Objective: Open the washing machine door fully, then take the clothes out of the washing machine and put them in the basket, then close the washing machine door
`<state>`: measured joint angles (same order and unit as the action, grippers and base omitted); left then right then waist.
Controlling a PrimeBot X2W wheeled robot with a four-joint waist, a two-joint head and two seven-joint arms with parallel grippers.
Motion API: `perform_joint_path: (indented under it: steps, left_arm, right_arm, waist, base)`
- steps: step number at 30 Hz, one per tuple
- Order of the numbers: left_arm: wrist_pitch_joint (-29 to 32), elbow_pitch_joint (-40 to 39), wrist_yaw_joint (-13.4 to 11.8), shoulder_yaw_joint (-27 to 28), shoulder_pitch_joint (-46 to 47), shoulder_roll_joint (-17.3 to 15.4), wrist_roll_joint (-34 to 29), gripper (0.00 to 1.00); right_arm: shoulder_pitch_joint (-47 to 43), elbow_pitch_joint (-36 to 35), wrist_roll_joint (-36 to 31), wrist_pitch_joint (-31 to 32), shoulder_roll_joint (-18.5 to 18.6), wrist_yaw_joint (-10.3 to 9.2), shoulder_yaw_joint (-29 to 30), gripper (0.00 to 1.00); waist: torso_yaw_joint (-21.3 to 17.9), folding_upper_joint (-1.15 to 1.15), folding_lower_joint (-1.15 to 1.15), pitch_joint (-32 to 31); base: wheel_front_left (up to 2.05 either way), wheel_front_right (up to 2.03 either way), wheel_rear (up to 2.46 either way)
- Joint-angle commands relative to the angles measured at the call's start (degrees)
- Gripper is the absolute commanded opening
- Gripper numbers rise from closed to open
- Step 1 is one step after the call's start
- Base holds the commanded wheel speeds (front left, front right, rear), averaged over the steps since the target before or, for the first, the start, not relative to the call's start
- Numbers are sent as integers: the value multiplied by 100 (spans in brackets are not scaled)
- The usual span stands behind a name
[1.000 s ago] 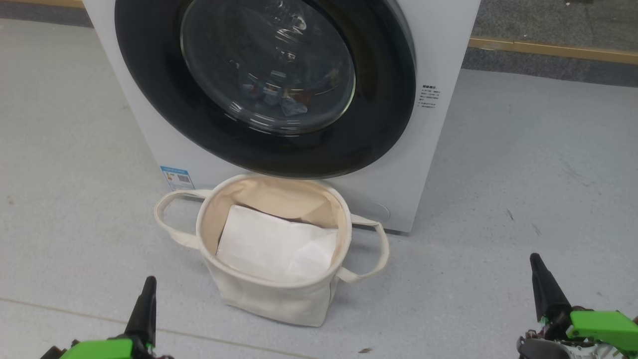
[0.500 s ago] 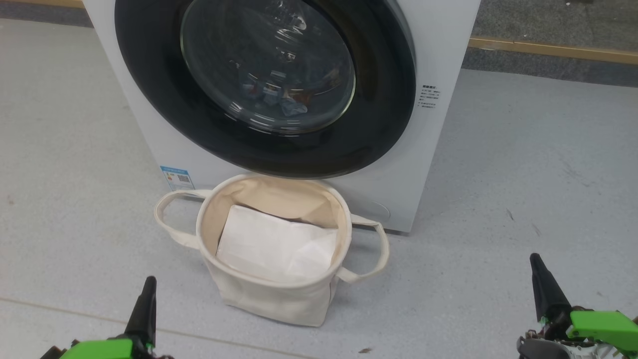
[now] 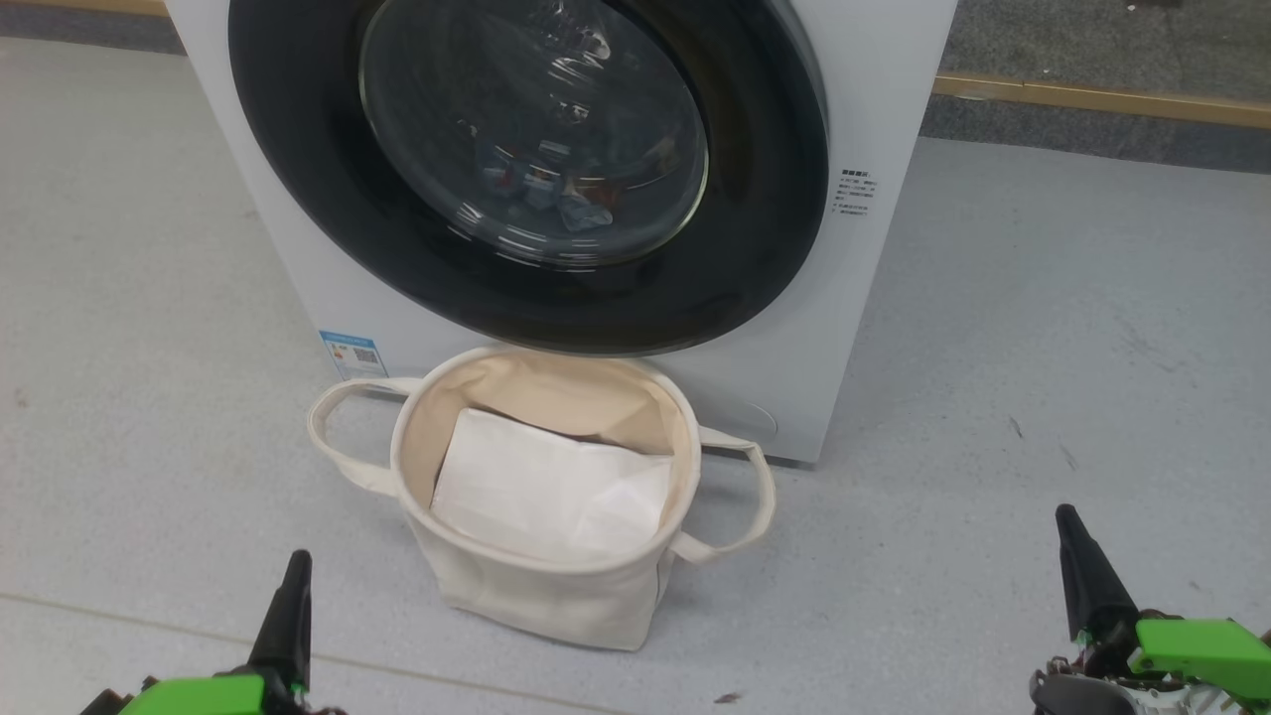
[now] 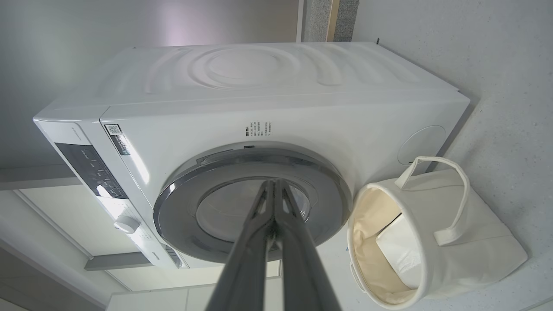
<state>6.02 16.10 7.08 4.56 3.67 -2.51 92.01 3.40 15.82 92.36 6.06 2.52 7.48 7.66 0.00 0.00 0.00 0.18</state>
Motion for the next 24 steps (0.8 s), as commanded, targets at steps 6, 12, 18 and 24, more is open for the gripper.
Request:
perform_joint_path:
  steps: [6,12,18,24]
  left_arm:
    - [46,-207,41,193,251,-37,18,0]
    - [46,-207,41,193,251,-37,18,0]
    - [46,-207,41,193,251,-37,18,0]
    - [46,-207,41,193,251,-37,18,0]
  right_arm:
    - [278,-179,-19,43,36,1,-114,0]
    - [278,-179,-19,43,36,1,-114,0]
    - [278,-179,-19,43,36,1,-115,0]
    - [278,-179,-19,43,36,1,-115,0]
  waist:
    - [0,0,0,0]
    - [0,0,0,0]
    - [0,0,0,0]
    - [0,0,0,0]
  base:
    - [0,0,0]
    - [0,0,0]
    - [0,0,0]
    - [0,0,0]
